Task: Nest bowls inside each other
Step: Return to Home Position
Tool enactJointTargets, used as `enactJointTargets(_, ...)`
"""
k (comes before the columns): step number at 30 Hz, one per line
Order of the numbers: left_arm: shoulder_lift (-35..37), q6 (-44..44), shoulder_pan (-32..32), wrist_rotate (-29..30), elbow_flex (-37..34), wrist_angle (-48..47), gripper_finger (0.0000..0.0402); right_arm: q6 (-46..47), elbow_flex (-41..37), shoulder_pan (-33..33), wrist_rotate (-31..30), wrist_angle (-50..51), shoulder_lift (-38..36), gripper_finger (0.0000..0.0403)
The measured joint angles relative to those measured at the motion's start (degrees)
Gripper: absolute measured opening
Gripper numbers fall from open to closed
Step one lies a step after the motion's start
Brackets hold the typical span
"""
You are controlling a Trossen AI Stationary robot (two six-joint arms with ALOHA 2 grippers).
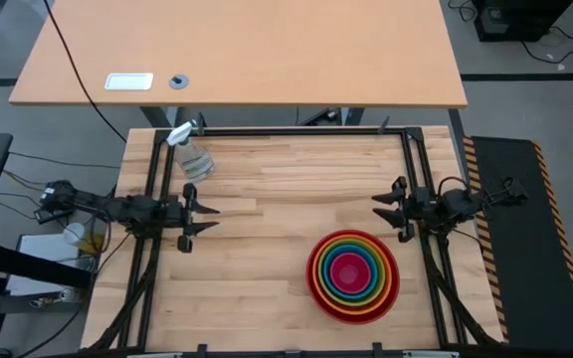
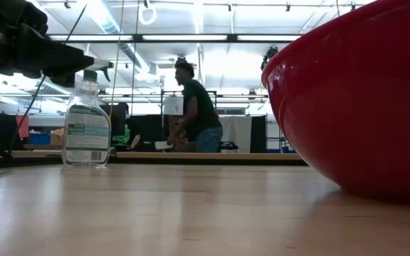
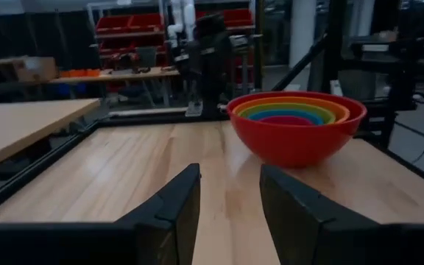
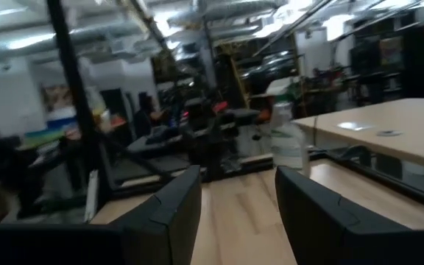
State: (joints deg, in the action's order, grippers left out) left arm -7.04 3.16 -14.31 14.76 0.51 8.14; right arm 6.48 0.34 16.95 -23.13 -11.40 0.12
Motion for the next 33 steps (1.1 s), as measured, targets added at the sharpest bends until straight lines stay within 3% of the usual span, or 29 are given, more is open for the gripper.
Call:
enactJointTargets(7, 6.96, 1.37, -0.02, -4.19, -0.02, -4.97, 0.0143, -0.09, 0.0, 0.02, -0.81, -0.11, 0.0, 0.0183)
enactJointTargets(19, 6.28, -7.73, -0.02, -2.49, -0.04, -5.5, 0.0143, -0.2, 0.0, 0.02, -0.79, -0.13, 0.0, 0.0182)
enactJointTargets(33, 6.28, -7.95, -0.02, -2.45, -0.07, -5.46, 0.0144, -0.2, 0.0, 0.02, -0.79, -0.13, 0.0, 0.0182)
